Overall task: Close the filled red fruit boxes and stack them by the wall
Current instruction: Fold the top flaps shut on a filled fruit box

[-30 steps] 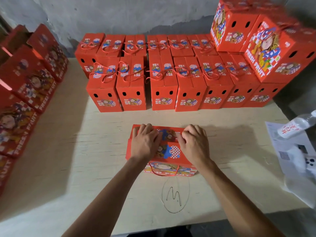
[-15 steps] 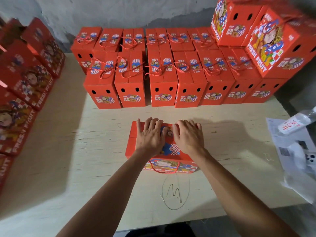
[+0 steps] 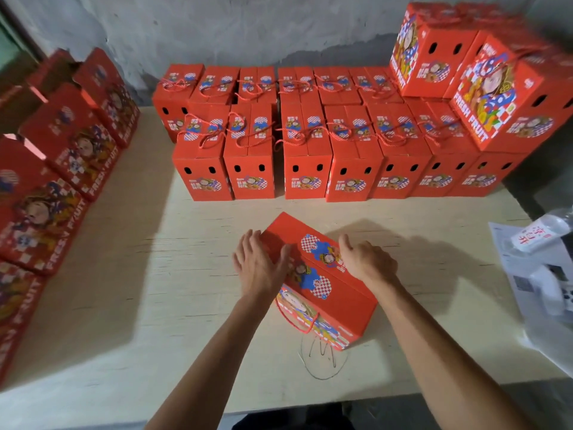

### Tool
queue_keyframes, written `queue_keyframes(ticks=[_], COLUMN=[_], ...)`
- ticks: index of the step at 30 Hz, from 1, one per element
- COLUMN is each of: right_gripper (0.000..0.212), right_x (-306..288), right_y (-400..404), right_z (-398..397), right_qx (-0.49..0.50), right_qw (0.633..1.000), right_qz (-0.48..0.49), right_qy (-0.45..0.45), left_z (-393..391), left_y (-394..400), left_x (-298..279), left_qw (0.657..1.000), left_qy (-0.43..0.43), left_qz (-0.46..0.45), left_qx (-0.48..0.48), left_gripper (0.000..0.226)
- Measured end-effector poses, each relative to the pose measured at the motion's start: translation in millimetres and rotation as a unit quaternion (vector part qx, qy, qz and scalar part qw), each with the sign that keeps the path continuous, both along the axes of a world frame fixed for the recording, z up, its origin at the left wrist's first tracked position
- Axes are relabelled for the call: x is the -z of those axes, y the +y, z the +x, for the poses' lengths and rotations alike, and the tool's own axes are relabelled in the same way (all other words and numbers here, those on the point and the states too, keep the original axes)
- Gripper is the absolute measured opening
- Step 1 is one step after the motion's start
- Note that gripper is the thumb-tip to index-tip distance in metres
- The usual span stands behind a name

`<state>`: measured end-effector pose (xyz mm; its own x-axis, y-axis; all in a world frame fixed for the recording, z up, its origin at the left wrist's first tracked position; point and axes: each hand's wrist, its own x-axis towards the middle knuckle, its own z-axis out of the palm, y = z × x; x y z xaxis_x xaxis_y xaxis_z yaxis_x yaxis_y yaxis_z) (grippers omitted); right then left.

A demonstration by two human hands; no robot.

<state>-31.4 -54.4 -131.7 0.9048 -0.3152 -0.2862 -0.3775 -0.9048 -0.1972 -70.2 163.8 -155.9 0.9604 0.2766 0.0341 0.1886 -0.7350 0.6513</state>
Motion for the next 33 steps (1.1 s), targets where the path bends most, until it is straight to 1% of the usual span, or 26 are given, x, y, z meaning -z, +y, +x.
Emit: queue_keyframes(ticks=[1, 2, 3, 4, 5, 6, 8, 10, 11, 13, 15, 17, 19, 21, 22, 24, 26, 27, 28, 29, 30, 32, 33], right_gripper=[0.084, 0.085, 0.084, 0.081, 0.075, 0.071, 0.065, 0.066, 0.068, 0.069, 0.064, 0.055, 0.050, 0.050, 0.049, 0.047, 0.041, 0.035, 0.033, 0.034, 0.040, 0.056, 0.058], right_x=[3, 5, 7, 10, 11, 12, 10, 8, 6, 3, 0, -1, -3, -7, -12, -24, -37, -44, -51, -58, -62, -65, -66], right_y=[-2, -1, 0, 1, 2, 2, 0, -1, 0, 5, 14, 21, 27, 31, 33, 42, 51, 58, 66, 75, 86, 107, 114], right_z=[-5, -11, -16, -20, -24, -26, -28, -26, -26, -27, -33, -42, -52, -59, -62, -63, -62, -62, -62, -61, -59, -60, -60], right_qx=[0.026, 0.043, 0.050, 0.055, 0.061, 0.067, 0.088, 0.118, 0.131, 0.140, 0.116, 0.090, 0.060, 0.034, 0.022, -0.017, -0.051, -0.071, -0.091, -0.115, -0.137, -0.156, -0.150], right_qw=[1.000, 0.999, 0.998, 0.997, 0.996, 0.993, 0.985, 0.973, 0.964, 0.939, 0.923, 0.921, 0.928, 0.936, 0.934, 0.921, 0.900, 0.886, 0.870, 0.854, 0.847, 0.850, 0.846], right_qz=[0.013, 0.017, 0.018, 0.024, 0.035, 0.050, 0.095, 0.162, 0.204, 0.300, 0.360, 0.370, 0.344, 0.300, 0.289, 0.276, 0.296, 0.335, 0.393, 0.446, 0.474, 0.485, 0.498], right_qy=[0.001, -0.008, -0.023, -0.041, -0.063, -0.087, -0.113, -0.114, -0.107, -0.088, -0.072, -0.085, -0.130, -0.180, -0.208, -0.274, -0.316, -0.312, -0.285, -0.241, -0.194, -0.136, -0.117], left_z=[-10, -17, -21, -23, -23, -23, -21, -16, -12, 0, 10, 16, 16, 7, 0, -11, -16, -15, -13, -9, -5, 3, 5], left_y=[2, 2, 0, -3, -6, -8, -9, -5, -3, 5, 12, 17, 21, 21, 22, 22, 18, 17, 14, 11, 10, 10, 12], left_x=[5, 8, 8, 7, 6, 5, 3, 0, -3, -11, -17, -19, -21, -24, -25, -31, -48, -60, -75, -90, -105, -124, -129], left_qw=[0.997, 0.983, 0.957, 0.923, 0.898, 0.893, 0.898, 0.899, 0.905, 0.933, 0.949, 0.949, 0.945, 0.944, 0.947, 0.956, 0.961, 0.959, 0.955, 0.948, 0.943, 0.936, 0.931], left_qy=[0.000, 0.008, 0.014, 0.019, 0.021, 0.020, 0.020, 0.027, 0.028, 0.035, 0.048, 0.071, 0.118, 0.159, 0.162, 0.132, 0.080, 0.047, 0.008, -0.031, -0.060, -0.072, -0.056], left_qz=[-0.081, -0.180, -0.286, -0.379, -0.433, -0.443, -0.434, -0.433, -0.420, -0.354, -0.300, -0.283, -0.276, -0.266, -0.259, -0.253, -0.262, -0.278, -0.298, -0.315, -0.326, -0.339, -0.350], left_qx=[-0.014, -0.029, -0.048, -0.065, -0.071, -0.073, -0.069, -0.062, -0.058, -0.061, -0.084, -0.116, -0.133, -0.115, -0.099, -0.064, -0.032, -0.023, -0.012, 0.002, 0.017, 0.065, 0.085], left_gripper=[0.094, 0.099, 0.101, 0.097, 0.089, 0.080, 0.071, 0.068, 0.070, 0.078, 0.085, 0.081, 0.067, 0.059, 0.057, 0.050, 0.047, 0.046, 0.045, 0.042, 0.039, 0.036, 0.037])
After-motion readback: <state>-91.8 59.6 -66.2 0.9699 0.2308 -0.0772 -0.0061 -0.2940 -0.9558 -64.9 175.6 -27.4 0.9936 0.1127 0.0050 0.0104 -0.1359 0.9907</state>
